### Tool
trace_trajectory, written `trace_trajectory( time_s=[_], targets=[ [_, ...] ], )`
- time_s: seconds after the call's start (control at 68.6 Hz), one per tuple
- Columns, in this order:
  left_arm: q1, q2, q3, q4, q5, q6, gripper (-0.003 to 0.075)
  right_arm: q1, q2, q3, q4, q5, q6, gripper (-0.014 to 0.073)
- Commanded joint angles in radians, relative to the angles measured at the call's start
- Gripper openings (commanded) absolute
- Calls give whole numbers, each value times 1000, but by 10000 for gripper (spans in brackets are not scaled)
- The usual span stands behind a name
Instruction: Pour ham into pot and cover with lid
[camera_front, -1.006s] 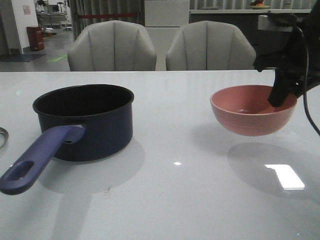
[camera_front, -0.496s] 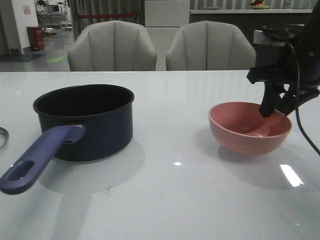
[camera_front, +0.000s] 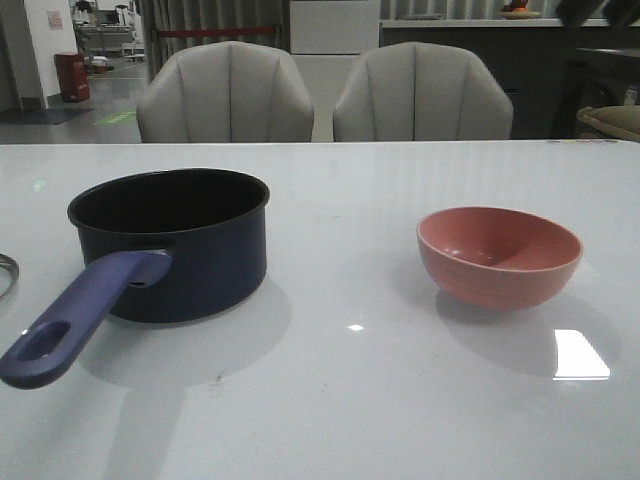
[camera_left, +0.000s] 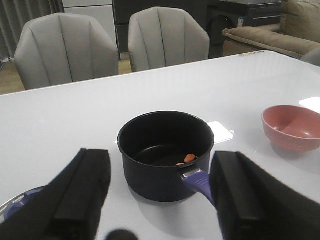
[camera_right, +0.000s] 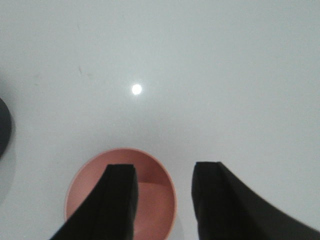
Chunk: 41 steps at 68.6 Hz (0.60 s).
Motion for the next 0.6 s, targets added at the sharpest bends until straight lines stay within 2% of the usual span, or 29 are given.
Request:
trace_trajectory(
  time_s=[0.0,0.35,0.583],
  targets=[
    [-9,11,-28,-12,-83,-5,456,10,-150,45,12,-115,-14,391],
    [-9,11,-28,-12,-83,-5,456,138,-591,427,12,-378,-14,391],
    [-9,11,-28,-12,-83,-5,456,147,-949,724,12,-457,-14,391]
  ],
)
